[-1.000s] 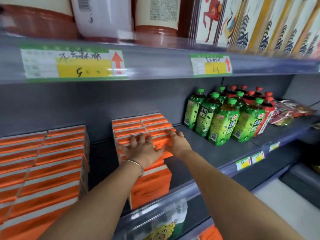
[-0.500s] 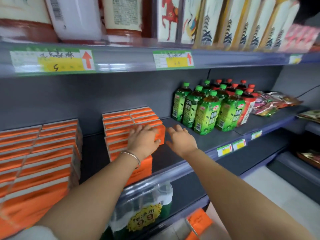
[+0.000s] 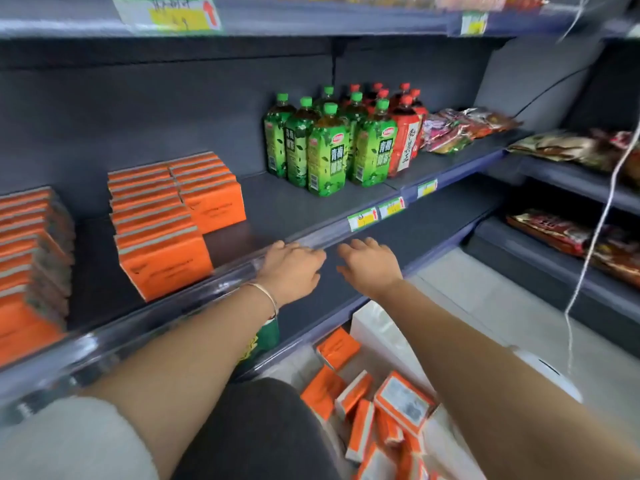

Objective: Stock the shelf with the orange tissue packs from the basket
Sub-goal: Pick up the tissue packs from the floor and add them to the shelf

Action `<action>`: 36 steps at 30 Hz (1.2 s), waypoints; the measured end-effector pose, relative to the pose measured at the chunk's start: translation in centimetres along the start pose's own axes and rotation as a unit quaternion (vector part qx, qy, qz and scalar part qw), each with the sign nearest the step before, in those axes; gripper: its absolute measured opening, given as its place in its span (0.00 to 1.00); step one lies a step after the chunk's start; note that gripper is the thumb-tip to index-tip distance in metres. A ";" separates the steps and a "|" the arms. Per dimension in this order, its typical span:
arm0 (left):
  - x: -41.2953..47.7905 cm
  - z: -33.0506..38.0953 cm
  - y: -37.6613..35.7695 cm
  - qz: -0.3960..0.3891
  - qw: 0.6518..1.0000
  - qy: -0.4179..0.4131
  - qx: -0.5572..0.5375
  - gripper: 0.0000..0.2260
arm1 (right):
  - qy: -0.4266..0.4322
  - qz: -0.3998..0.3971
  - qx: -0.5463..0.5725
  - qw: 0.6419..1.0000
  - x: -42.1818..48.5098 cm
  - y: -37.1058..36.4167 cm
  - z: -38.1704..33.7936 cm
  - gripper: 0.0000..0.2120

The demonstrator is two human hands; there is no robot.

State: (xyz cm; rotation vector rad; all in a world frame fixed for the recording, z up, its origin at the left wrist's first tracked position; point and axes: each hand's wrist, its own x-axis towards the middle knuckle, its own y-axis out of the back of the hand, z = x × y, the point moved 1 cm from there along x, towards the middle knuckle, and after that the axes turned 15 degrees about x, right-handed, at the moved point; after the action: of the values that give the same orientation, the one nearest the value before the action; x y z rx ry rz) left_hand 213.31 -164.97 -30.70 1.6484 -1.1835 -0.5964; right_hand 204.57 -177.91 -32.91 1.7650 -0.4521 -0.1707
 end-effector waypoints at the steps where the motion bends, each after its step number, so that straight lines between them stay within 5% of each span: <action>1: 0.2 0.5 -0.6 -0.008 1.000 -0.013 0.000 0.06 | -0.010 -0.008 0.005 1.000 -0.2 -0.6 0.6 0.17; 10: 1.9 3.6 -9.6 -0.115 0.989 -0.089 -0.034 0.09 | -0.085 -0.182 0.059 0.978 -0.6 -11.7 5.4 0.18; 22: 3.8 6.9 -20.0 -0.210 0.940 -0.268 -0.035 0.11 | -0.041 -0.391 -0.032 0.919 -3.0 -25.3 9.1 0.23; 31: 4.5 11.6 -24.1 -0.255 0.906 -0.332 -0.062 0.11 | -0.041 -0.370 -0.086 0.924 -5.1 -30.7 11.8 0.18; 36: 4.1 13.3 -25.7 -0.298 0.903 -0.295 -0.095 0.14 | -0.034 -0.366 -0.082 0.926 -4.9 -31.1 12.6 0.19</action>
State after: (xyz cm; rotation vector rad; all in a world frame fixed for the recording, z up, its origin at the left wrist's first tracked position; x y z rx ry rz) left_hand 214.96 -173.27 -58.72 1.7048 -0.9590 -1.6397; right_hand 202.20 -181.79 -66.54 1.6900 0.1953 -0.7752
